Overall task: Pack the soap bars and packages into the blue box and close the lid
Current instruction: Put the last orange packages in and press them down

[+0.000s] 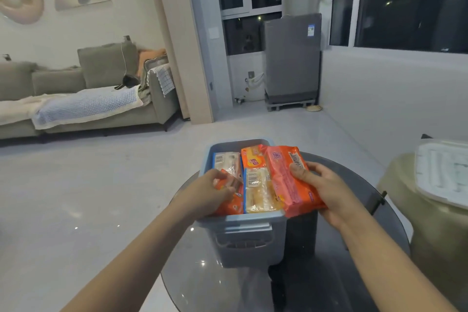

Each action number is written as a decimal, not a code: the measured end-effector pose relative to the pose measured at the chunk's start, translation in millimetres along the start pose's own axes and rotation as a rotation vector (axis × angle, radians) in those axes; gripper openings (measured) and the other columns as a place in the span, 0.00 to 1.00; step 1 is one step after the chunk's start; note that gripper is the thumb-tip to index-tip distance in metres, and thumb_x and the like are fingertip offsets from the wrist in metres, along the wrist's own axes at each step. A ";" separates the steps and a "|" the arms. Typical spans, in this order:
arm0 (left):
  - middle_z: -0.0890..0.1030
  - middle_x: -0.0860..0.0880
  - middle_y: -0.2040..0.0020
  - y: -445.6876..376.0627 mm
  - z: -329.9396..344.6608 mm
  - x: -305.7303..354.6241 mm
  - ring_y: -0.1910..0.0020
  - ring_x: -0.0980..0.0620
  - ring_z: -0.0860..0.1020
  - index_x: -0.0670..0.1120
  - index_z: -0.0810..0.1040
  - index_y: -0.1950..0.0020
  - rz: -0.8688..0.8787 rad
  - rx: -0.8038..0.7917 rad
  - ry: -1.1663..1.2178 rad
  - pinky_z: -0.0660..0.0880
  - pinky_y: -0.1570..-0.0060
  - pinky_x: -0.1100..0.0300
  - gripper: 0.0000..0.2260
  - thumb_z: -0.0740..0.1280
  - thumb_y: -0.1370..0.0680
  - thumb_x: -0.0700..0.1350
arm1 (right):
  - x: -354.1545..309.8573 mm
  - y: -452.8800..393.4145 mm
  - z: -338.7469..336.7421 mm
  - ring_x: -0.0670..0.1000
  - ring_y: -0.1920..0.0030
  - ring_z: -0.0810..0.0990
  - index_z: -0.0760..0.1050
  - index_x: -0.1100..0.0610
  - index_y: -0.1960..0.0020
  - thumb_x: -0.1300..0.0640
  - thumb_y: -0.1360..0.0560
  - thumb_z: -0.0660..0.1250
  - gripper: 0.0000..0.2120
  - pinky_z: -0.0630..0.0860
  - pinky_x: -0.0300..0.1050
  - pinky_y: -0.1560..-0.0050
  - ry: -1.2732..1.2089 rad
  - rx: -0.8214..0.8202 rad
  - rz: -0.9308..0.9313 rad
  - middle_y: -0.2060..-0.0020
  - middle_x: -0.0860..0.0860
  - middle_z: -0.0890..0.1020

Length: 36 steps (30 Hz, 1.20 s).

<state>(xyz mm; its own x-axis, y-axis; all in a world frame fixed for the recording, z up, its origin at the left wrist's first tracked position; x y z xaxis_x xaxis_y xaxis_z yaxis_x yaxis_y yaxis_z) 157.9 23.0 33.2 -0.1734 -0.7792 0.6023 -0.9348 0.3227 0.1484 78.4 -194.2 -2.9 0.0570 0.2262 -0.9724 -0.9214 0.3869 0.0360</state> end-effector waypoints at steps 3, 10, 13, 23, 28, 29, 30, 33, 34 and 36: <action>0.75 0.50 0.49 -11.1 0.1 0.2 0.56 0.53 0.75 0.55 0.66 0.35 -0.031 -0.057 -0.111 0.72 0.55 0.59 0.20 0.62 0.24 0.59 | -0.7 -0.3 1.1 0.55 0.59 0.85 0.71 0.56 0.39 0.45 0.46 0.76 0.39 0.80 0.46 0.65 0.016 -0.008 0.003 0.51 0.56 0.84; 0.75 0.45 0.36 -32.0 10.8 10.1 0.47 0.46 0.74 0.55 0.61 0.26 -0.009 -0.286 -0.634 0.66 0.52 0.59 0.24 0.58 0.22 0.57 | -1.6 -0.3 0.6 0.54 0.60 0.86 0.71 0.54 0.38 0.45 0.46 0.76 0.38 0.80 0.45 0.67 0.009 -0.021 0.013 0.51 0.55 0.84; 0.79 0.47 0.45 -38.3 9.9 15.2 0.56 0.51 0.75 0.51 0.74 0.34 0.029 -0.290 -0.689 0.69 0.59 0.63 0.18 0.63 0.23 0.53 | -0.6 -0.3 0.2 0.53 0.60 0.86 0.72 0.54 0.39 0.45 0.46 0.76 0.38 0.80 0.44 0.68 0.015 -0.034 0.019 0.52 0.55 0.84; 0.81 0.50 0.53 -57.3 12.3 11.0 0.64 0.54 0.77 0.48 0.80 0.45 0.025 -0.236 -0.554 0.75 0.69 0.64 0.19 0.75 0.32 0.53 | 1.9 1.1 -7.0 0.55 0.59 0.86 0.73 0.53 0.40 0.44 0.46 0.76 0.36 0.80 0.45 0.68 0.058 -0.081 0.022 0.53 0.54 0.85; 0.82 0.50 0.55 -61.2 21.9 9.0 0.60 0.50 0.78 0.47 0.80 0.48 0.061 -0.217 -0.601 0.72 0.62 0.61 0.17 0.76 0.33 0.52 | 4.4 0.7 -9.2 0.55 0.59 0.86 0.73 0.53 0.41 0.43 0.47 0.77 0.37 0.80 0.46 0.67 0.073 -0.077 0.023 0.56 0.52 0.86; 0.83 0.49 0.52 -60.7 23.9 9.4 0.58 0.49 0.78 0.46 0.80 0.47 0.074 -0.214 -0.622 0.72 0.59 0.60 0.18 0.76 0.33 0.52 | 4.0 0.7 -9.0 0.55 0.59 0.86 0.74 0.52 0.41 0.43 0.47 0.77 0.36 0.80 0.45 0.68 0.075 -0.075 0.024 0.57 0.51 0.86; 0.83 0.48 0.50 -60.1 25.2 9.5 0.55 0.49 0.79 0.45 0.80 0.46 0.080 -0.214 -0.630 0.72 0.58 0.59 0.19 0.76 0.33 0.51 | 3.7 1.1 -8.8 0.55 0.59 0.86 0.74 0.52 0.41 0.43 0.47 0.77 0.36 0.79 0.44 0.68 0.075 -0.071 0.025 0.57 0.51 0.86; 0.83 0.47 0.49 -56.4 24.6 8.0 0.56 0.49 0.78 0.45 0.79 0.43 0.095 -0.192 -0.615 0.72 0.59 0.60 0.17 0.73 0.30 0.50 | 1.5 2.7 -6.7 0.55 0.60 0.86 0.74 0.52 0.42 0.44 0.47 0.77 0.36 0.79 0.43 0.69 0.081 -0.063 0.028 0.58 0.51 0.86; 0.82 0.46 0.49 -54.4 23.2 7.2 0.57 0.49 0.78 0.45 0.80 0.43 0.103 -0.173 -0.606 0.73 0.59 0.61 0.16 0.71 0.28 0.49 | 0.0 3.4 -5.8 0.54 0.61 0.86 0.74 0.52 0.42 0.44 0.47 0.77 0.35 0.79 0.43 0.70 0.090 -0.060 0.027 0.58 0.51 0.86; 0.82 0.46 0.47 -49.3 20.3 5.2 0.57 0.51 0.76 0.46 0.80 0.42 0.132 -0.143 -0.587 0.72 0.57 0.62 0.13 0.68 0.25 0.48 | -3.1 5.3 -3.4 0.54 0.61 0.86 0.74 0.51 0.43 0.44 0.48 0.77 0.35 0.79 0.42 0.70 0.116 -0.048 0.024 0.58 0.51 0.86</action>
<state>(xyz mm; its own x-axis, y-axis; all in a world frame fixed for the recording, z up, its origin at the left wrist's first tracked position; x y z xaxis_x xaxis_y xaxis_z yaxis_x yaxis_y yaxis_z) 196.9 -7.8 13.1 -0.4643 -0.8804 0.0967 -0.8501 0.4736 0.2303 72.0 -195.9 -0.5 -0.0079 0.1289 -0.9916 -0.9394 0.3389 0.0516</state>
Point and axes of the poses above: each hand's wrist, its own y-axis away from the middle knuckle, its own z-axis out of the palm, x = y × z, the point moved 3 cm from there along -y, towards the middle knuckle
